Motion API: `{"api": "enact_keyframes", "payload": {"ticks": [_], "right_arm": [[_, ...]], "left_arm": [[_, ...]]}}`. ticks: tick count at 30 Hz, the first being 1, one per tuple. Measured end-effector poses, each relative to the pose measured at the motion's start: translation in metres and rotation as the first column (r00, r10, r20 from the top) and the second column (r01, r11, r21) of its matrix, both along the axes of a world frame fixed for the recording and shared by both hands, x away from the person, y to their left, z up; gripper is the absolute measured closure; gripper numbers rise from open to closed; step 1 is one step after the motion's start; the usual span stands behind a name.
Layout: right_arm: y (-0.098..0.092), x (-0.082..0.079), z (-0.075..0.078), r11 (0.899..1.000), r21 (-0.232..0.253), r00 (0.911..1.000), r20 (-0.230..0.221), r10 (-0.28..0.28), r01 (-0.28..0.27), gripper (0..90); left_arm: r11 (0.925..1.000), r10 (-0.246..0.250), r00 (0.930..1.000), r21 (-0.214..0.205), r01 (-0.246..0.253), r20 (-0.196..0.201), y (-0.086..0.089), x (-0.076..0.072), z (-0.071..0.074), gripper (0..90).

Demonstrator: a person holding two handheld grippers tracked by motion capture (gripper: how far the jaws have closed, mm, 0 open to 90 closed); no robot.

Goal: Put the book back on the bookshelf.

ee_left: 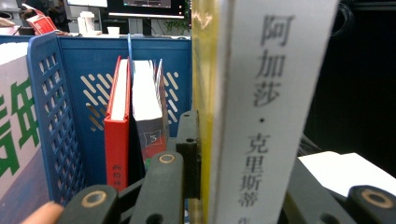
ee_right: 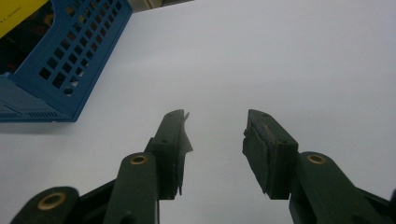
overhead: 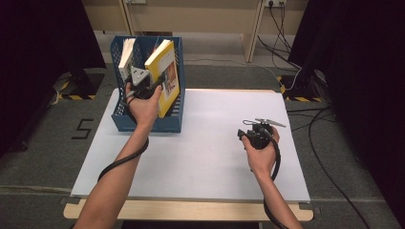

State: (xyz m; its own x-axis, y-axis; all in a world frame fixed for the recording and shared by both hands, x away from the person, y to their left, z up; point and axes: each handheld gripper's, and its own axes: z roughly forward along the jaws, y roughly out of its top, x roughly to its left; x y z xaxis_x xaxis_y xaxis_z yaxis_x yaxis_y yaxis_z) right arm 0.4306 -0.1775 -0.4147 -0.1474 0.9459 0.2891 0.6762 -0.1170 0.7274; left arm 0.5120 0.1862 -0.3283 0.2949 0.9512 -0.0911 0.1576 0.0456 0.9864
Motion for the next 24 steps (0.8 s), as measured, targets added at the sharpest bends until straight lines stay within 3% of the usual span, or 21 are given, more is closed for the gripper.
{"api": "enact_keyframes", "payload": {"ticks": [11,24], "right_arm": [[-0.006,0.000,-0.001,1.000,-0.005,1.0000,0.008,0.002,-0.001,58.1],[-0.009,-0.002,-0.007,1.000,0.002,1.0000,-0.001,-0.006,0.006,58.1]], "left_arm": [[0.9996,0.025,0.9996,-0.009,-0.025,-0.015,-0.004,0.018,-0.006,74.8],[0.9987,0.050,0.9984,0.006,-0.050,-0.026,-0.009,0.028,-0.013,74.8]]}}
